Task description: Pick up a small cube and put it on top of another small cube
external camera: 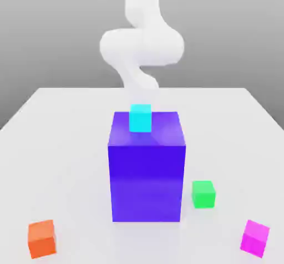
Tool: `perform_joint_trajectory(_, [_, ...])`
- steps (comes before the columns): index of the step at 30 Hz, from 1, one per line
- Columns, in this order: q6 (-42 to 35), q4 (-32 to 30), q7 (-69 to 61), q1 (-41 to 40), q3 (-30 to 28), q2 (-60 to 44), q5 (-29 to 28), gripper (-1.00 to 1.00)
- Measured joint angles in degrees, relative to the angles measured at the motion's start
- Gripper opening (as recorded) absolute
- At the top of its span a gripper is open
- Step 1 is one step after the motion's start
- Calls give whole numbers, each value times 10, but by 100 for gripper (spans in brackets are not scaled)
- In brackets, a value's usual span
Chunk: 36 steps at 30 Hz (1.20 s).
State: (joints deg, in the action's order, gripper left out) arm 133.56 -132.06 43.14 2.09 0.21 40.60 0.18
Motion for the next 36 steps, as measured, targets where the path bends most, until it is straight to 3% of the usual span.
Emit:
perform_joint_trajectory(17, [121, -19, -177, 115, 49, -357, 3, 0])
perform_joint_trajectory(27, [191, -29, -241, 173, 78, -566, -50, 0])
perform_joint_trajectory(32, [260, -14, -231, 195, 60, -670, -81, 0])
perform_joint_trajectory(33, [271, -10, -228, 198, 57, -684, -85, -100])
perform_joint_trajectory(36, [271, -10, -228, 198, 57, -684, -85, -100])
